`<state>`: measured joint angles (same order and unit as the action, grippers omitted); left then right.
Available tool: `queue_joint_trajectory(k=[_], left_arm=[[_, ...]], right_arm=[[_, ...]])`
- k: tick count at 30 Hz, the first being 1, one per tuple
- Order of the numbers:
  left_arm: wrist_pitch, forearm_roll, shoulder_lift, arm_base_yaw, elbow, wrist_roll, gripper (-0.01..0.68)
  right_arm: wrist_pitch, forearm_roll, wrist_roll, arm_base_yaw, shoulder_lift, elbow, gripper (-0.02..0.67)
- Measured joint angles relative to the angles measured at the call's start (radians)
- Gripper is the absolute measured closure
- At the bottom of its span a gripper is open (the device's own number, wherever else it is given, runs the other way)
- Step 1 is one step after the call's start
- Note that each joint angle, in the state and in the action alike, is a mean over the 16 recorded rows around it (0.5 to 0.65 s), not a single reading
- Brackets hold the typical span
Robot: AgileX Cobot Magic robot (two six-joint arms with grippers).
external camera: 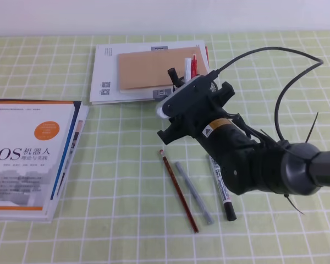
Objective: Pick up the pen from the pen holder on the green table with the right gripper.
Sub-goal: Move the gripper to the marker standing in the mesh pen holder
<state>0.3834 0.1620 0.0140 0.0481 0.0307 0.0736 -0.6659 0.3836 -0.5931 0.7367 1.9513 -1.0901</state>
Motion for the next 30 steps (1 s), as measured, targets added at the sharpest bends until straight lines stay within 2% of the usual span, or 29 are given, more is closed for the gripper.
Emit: queue_joint_trajectory(k=[19,30], left_arm=[[0.0,0.0,0.0,0.0,0.0,0.0,0.68],[0.0,0.0,0.0,0.0,0.0,0.0,0.68]], right_arm=[[0.009,0.076,-0.082,-0.013,0.054,-0.045,0.425],[0.001,0.093,-0.09,-0.016,0.063,-0.06,0.433]])
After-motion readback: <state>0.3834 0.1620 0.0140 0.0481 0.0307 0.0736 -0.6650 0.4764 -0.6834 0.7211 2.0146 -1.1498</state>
